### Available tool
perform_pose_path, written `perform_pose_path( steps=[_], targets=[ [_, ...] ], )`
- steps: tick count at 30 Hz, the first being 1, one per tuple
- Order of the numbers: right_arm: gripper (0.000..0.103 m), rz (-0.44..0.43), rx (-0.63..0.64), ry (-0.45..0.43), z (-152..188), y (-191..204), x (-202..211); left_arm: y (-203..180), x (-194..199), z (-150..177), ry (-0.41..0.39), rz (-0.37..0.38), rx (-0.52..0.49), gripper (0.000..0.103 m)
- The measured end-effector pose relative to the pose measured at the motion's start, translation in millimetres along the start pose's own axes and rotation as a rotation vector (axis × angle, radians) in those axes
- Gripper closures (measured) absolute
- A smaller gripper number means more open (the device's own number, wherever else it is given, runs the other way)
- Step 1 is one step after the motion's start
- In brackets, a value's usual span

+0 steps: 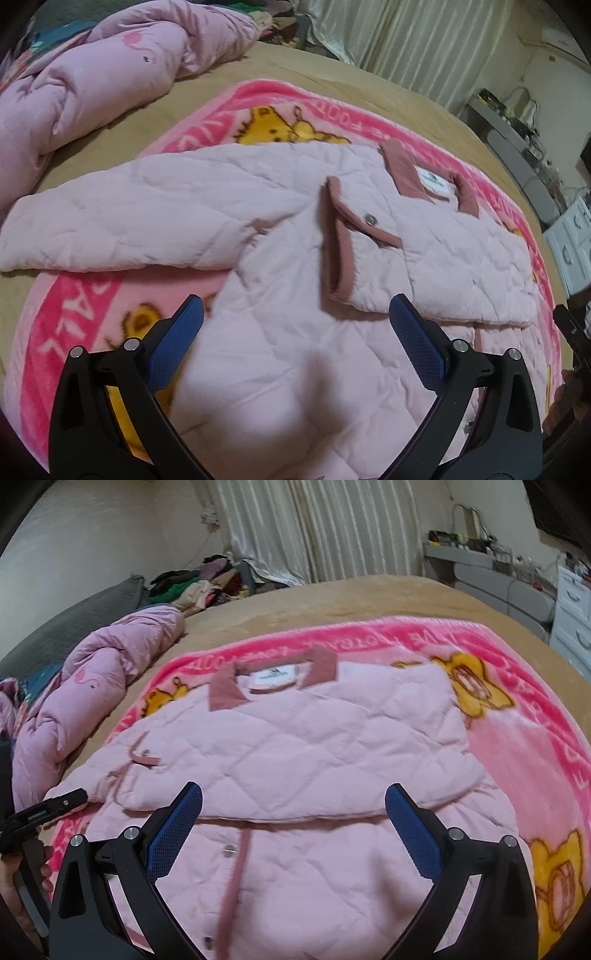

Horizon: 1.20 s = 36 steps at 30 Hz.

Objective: Fold large clothes
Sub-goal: 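Move the left tool along the other sleeve toward its cuff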

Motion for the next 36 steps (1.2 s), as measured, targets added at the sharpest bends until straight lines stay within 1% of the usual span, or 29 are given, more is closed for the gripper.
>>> perform_pose_path(
  steps=[8, 16, 19, 31, 36],
  targets=[
    [0.004, -0.067, 0.044, -0.015, -14.7, 49.6, -1.0, 30.6, 13.1, -19.5, -0.048, -0.048, 0.045, 0.009],
    [0.004, -0.136, 0.095, -0.022, -22.0, 104.2, -5.4, 60.3, 24.1, -35.0, -0.088, -0.094, 0.081, 0.009],
    [0.004, -0.156, 0.108, -0.018, -22.4, 120.9, -8.7, 72.7, 27.4, -39.8, -0.102, -0.124, 0.085, 0.009],
    [0.004, -0.239, 0.174, 0.001, -16.7, 192.8, -24.6, 122.8, 27.9, -46.5, -0.107, -0.183, 0.164, 0.009],
    [0.004, -0.285, 0.201, 0.016, -9.0, 224.3, -30.9, 147.9, 27.7, -47.6, -0.105, -0.201, 0.224, 0.009]
  ],
)
Point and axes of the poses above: each gripper's, at about its wrist camera, not at the fingertips, and x roughly against the way its jaws point, y to its left, z to its underside, the point moved 9 cm from there along -x, roughly the way its jaws point, and after that the axes turned 15 degrees about -y, right-handed, at the moved point
